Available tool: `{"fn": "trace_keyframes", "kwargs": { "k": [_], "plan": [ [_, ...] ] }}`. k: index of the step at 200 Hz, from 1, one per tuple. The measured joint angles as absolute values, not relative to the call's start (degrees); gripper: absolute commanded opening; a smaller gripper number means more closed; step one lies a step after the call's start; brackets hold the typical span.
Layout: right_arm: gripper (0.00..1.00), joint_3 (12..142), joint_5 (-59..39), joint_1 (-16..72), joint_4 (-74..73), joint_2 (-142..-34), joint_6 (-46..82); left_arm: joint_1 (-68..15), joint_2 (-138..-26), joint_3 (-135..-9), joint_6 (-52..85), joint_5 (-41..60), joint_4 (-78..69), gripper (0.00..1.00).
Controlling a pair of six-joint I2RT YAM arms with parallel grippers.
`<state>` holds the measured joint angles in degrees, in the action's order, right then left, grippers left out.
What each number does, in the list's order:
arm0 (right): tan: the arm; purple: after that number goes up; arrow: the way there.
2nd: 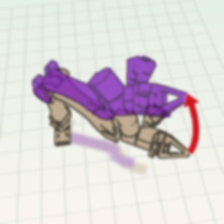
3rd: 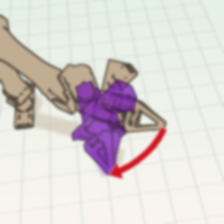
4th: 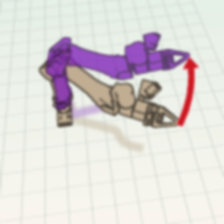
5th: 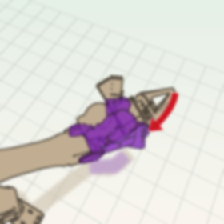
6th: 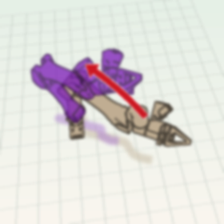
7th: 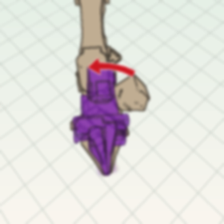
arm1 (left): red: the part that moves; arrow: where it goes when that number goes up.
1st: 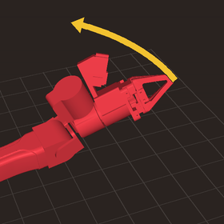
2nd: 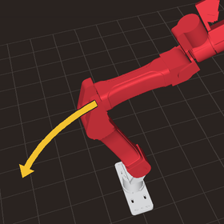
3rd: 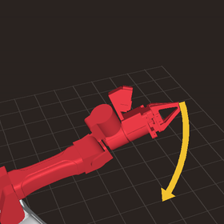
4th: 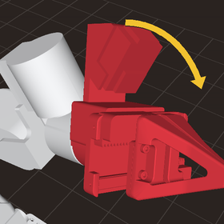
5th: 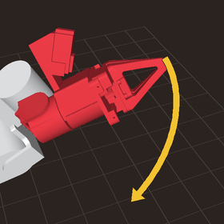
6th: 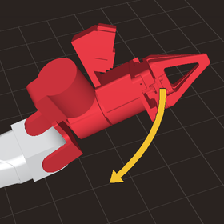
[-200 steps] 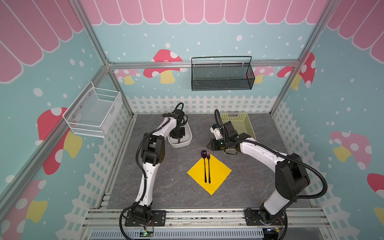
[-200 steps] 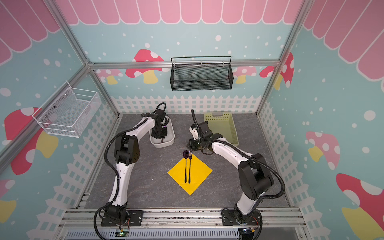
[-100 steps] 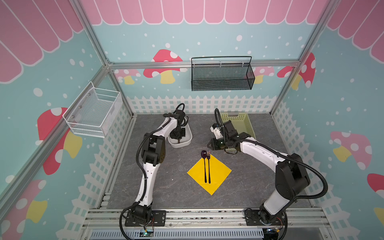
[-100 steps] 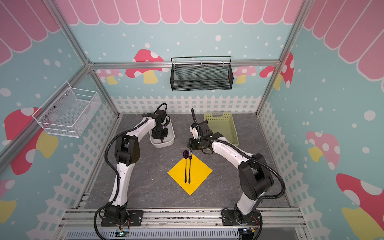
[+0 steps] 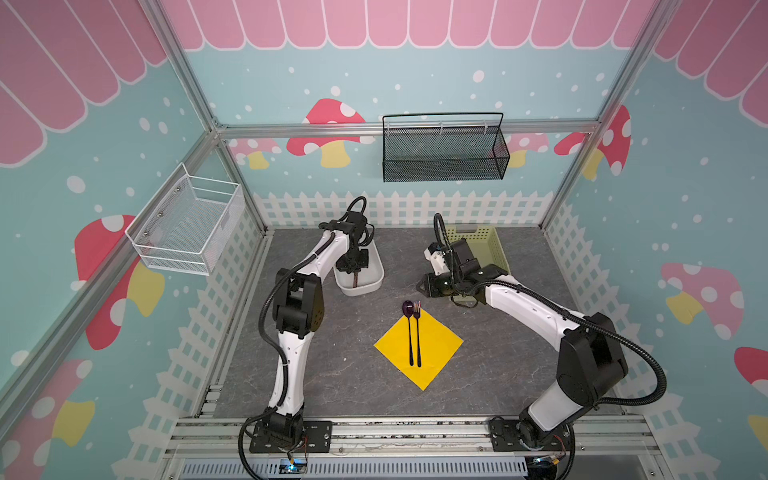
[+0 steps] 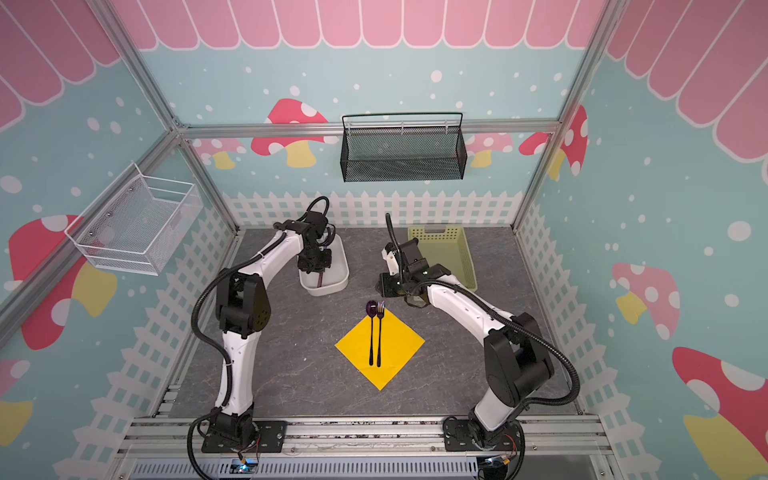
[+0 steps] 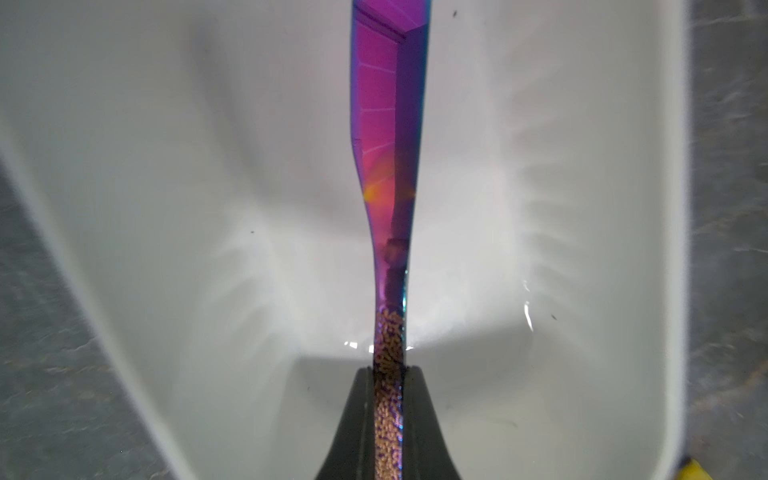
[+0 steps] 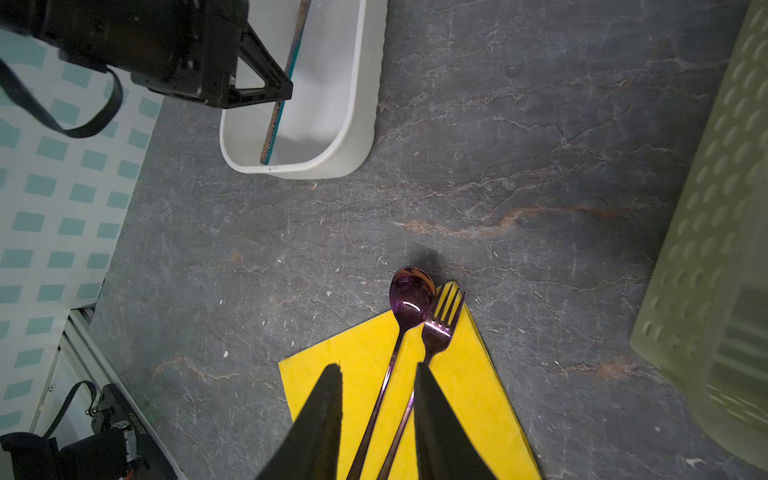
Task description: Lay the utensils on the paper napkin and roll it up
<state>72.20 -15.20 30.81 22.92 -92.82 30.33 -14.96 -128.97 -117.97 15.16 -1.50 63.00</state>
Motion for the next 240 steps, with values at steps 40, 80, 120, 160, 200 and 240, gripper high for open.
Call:
{"fn": "trace_keyframes", "kwargs": {
  "k": [40, 80, 120, 160, 200, 240],
  "plan": [
    [0.5, 72.2, -17.1, 30.7, 19.0, -91.4, 32.8, -15.5, -119.4, -113.1, 15.2, -0.2, 61.5, 0.05],
    [0.56, 72.1, -21.4, 30.7, 13.2, -90.9, 36.1, -18.0, -113.0, -105.4, 15.5, 1.7, 60.5, 0.05],
    [0.55, 72.1, -27.7, 30.7, 6.2, -92.5, 40.8, -22.1, -107.9, -99.2, 16.5, 3.2, 59.6, 0.05],
    [0.52, 70.8, -34.4, 30.8, -2.0, -97.3, 46.5, -26.7, -105.2, -96.5, 18.0, 3.3, 58.3, 0.05],
    [0.47, 70.8, -37.4, 30.8, -5.5, -103.2, 51.0, -28.6, -105.1, -95.1, 19.3, 3.3, 57.7, 0.05],
    [0.46, 71.0, -39.3, 30.8, -7.8, -107.4, 54.7, -29.3, -105.1, -95.1, 19.6, 3.3, 57.1, 0.05]
  ]
}}
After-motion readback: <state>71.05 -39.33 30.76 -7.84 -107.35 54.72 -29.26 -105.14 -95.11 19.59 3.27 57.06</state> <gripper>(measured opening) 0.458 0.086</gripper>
